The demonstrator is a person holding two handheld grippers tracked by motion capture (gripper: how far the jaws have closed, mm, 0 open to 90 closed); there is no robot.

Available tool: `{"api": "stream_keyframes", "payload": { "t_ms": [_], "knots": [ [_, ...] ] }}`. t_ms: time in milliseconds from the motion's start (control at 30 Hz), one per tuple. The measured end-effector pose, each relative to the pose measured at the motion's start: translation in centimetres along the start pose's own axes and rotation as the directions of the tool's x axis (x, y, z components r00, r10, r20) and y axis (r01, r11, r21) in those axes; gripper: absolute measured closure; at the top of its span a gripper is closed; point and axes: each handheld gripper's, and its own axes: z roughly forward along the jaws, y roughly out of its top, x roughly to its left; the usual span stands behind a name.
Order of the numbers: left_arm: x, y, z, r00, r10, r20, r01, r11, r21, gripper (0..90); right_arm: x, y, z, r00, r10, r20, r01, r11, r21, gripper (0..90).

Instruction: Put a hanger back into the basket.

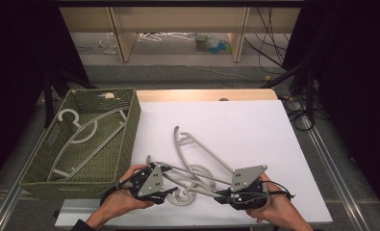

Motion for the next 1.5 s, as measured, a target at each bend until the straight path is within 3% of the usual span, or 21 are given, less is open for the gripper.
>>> {"api": "stream_keyframes", "payload": {
  "t_ms": [133, 200, 300, 333, 367, 533, 733, 800, 867, 900, 1000, 1100, 1200, 1233, 1367, 1400, 1467, 1500],
  "knots": [
    [-0.3, 0.5, 0.6, 0.9985, 0.043, 0.034, -0.043, 0.9990, 0.013, 42.8, 0.0, 0.0, 0.1, 1.0000, -0.003, -0.003, 0.003, 1.000, -0.001, 81.9],
    [-0.3, 0.8, 0.7, 0.9963, 0.080, 0.031, -0.081, 0.9966, 0.019, 48.2, 0.1, 0.0, 0.1, 0.9999, -0.002, -0.010, 0.002, 1.000, 0.000, 82.0],
    [0.1, 0.9, 0.8, 0.9941, 0.097, 0.049, -0.098, 0.9949, 0.021, 60.6, 0.0, 0.0, 0.1, 0.9999, -0.010, -0.014, 0.010, 1.000, 0.001, 81.9],
    [0.2, 1.0, 0.8, 0.9919, 0.112, 0.060, -0.113, 0.9934, 0.020, 62.7, 0.0, 0.0, 0.1, 0.9998, -0.017, -0.013, 0.017, 1.000, 0.001, 81.9],
    [0.3, 1.0, 0.8, 0.9866, 0.153, 0.056, -0.155, 0.9877, 0.022, 64.4, 0.0, 0.0, 0.1, 0.9998, -0.019, -0.011, 0.019, 1.000, 0.001, 81.9],
    [0.1, 2.0, 0.1, 0.9678, 0.242, 0.069, -0.245, 0.9685, 0.043, 70.2, -0.2, -0.2, -0.2, 0.9993, -0.035, -0.013, 0.035, 0.999, -0.023, 81.6],
    [0.3, 2.9, -0.5, 0.9637, 0.247, 0.102, -0.252, 0.9666, 0.045, 75.1, -0.7, -0.5, -0.6, 0.9994, -0.032, 0.016, 0.033, 0.998, -0.057, 78.1],
    [0.1, 3.5, -0.7, 0.9594, 0.264, 0.099, -0.271, 0.9609, 0.058, 76.5, -1.0, -0.6, -0.6, 0.9985, -0.009, 0.054, 0.012, 0.998, -0.061, 74.2],
    [0.0, 3.5, -0.6, 0.9619, 0.253, 0.104, -0.259, 0.9647, 0.049, 77.5, -1.2, -0.6, -0.7, 0.9977, 0.006, 0.068, -0.001, 0.998, -0.066, 72.7],
    [-0.1, 3.7, -0.6, 0.9664, 0.226, 0.121, -0.234, 0.9712, 0.048, 78.2, -1.4, -0.6, -1.0, 0.9945, 0.028, 0.101, -0.019, 0.996, -0.086, 69.3],
    [-0.1, 4.0, -0.7, 0.9743, 0.182, 0.133, -0.189, 0.9808, 0.047, 78.7, -1.6, -0.7, -1.2, 0.9898, 0.067, 0.126, -0.052, 0.992, -0.118, 62.7],
    [0.0, 4.2, -0.8, 0.9801, 0.122, 0.157, -0.132, 0.9897, 0.056, 78.8, -1.7, -0.8, -1.1, 0.9881, 0.084, 0.129, -0.068, 0.990, -0.126, 57.3],
    [0.3, 4.2, -0.9, 0.9877, 0.030, 0.154, -0.043, 0.9957, 0.083, 78.8, -1.7, -0.6, -1.2, 0.9820, 0.108, 0.155, -0.084, 0.984, -0.157, 50.1],
    [0.3, 4.2, -0.9, 0.9877, 0.030, 0.154, -0.043, 0.9957, 0.083, 78.8, -1.8, -0.5, -1.4, 0.9788, 0.120, 0.166, -0.092, 0.982, -0.168, 47.9],
    [1.1, 4.1, -1.5, 0.9902, -0.070, 0.121, 0.059, 0.9939, 0.094, 78.9, -2.1, -0.5, -2.0, 0.9596, 0.184, 0.213, -0.133, 0.963, -0.234, 41.0],
    [1.1, 4.1, -1.5, 0.9902, -0.070, 0.121, 0.059, 0.9939, 0.094, 78.9, -2.2, -0.5, -2.2, 0.9519, 0.204, 0.229, -0.140, 0.954, -0.267, 40.7],
    [1.6, 4.0, -1.8, 0.9880, -0.109, 0.110, 0.098, 0.9902, 0.099, 78.9, -2.2, -0.5, -2.5, 0.9453, 0.224, 0.237, -0.144, 0.939, -0.312, 40.4],
    [1.7, 3.9, -1.9, 0.9873, -0.121, 0.103, 0.110, 0.9888, 0.101, 78.9, -2.1, -0.4, -2.7, 0.9430, 0.233, 0.237, -0.154, 0.938, -0.312, 39.1]
  ]
}}
